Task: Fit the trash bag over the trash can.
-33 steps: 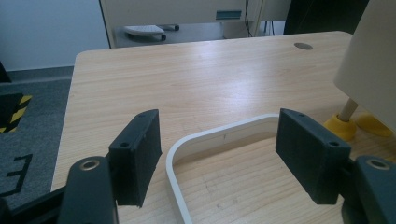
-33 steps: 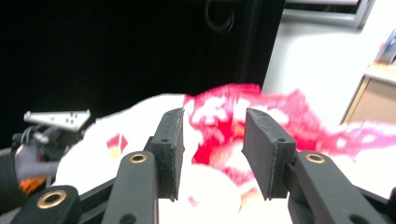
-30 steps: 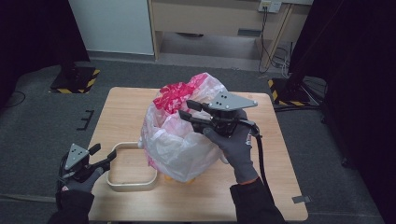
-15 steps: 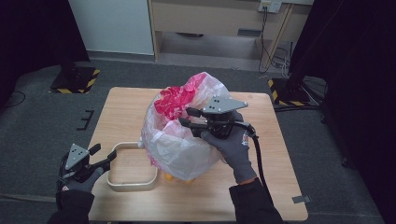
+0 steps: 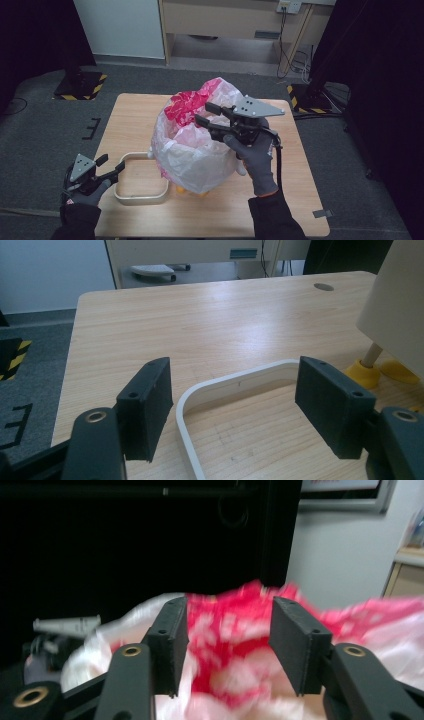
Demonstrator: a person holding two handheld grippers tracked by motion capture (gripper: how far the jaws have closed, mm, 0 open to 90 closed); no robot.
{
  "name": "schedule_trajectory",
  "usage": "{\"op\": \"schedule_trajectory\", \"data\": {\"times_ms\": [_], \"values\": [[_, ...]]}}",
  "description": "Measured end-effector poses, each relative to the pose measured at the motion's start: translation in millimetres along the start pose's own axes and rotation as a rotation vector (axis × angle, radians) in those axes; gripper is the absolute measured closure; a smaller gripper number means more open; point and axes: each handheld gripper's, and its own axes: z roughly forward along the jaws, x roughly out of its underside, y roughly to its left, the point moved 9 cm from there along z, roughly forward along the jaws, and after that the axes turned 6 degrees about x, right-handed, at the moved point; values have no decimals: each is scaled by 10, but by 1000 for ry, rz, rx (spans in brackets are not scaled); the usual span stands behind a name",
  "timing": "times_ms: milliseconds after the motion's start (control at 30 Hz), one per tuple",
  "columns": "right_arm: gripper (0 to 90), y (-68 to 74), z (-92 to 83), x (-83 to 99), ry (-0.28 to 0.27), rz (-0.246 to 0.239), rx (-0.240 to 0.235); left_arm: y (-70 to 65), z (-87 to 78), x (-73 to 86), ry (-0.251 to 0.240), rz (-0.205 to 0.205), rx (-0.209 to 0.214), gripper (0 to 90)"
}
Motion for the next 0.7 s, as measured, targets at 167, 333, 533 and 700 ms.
{"op": "schedule_trajectory", "data": {"times_ms": [167,333,533,700], "values": [[465,-29,-38,-247,-69,44,4,-1,2,0,0,0,1,304],[428,-59,42,-433,-103,68,29,2,2,-1,-1,-2,2,304],[412,-31,229,-535,-106,72,55,3,1,-4,-5,-4,2,304],[353,11,451,-377,-44,74,73,4,2,-2,-3,-2,3,304]]}}
